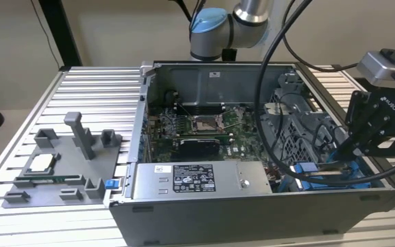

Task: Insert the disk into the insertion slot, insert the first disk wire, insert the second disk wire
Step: 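Insert the first disk wire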

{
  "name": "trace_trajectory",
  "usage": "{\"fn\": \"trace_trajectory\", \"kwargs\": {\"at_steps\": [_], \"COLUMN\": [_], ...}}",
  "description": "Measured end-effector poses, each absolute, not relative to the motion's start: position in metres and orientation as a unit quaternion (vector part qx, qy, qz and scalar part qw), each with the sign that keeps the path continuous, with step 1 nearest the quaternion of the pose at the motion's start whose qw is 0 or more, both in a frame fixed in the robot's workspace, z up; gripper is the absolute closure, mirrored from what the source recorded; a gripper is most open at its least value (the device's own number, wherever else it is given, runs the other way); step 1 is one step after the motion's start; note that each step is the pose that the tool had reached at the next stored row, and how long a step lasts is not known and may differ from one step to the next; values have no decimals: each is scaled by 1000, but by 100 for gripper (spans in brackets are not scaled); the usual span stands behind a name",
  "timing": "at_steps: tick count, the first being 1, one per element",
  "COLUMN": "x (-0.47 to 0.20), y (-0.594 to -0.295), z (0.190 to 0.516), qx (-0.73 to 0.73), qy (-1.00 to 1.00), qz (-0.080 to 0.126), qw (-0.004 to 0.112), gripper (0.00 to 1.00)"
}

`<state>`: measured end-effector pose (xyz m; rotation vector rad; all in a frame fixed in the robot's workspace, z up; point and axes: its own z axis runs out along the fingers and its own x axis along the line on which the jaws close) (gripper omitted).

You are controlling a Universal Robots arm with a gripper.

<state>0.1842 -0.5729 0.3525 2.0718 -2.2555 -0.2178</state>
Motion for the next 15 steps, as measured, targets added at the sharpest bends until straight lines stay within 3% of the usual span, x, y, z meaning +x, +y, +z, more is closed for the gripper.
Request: {"fn": "trace_trajectory", "kwargs": {"at_steps": [15], "x": [185], "y": [-573], "z": [347], "qx": [683], "qy": [-726], "qz": [-71], "qw": [37], "gripper": [100]}}
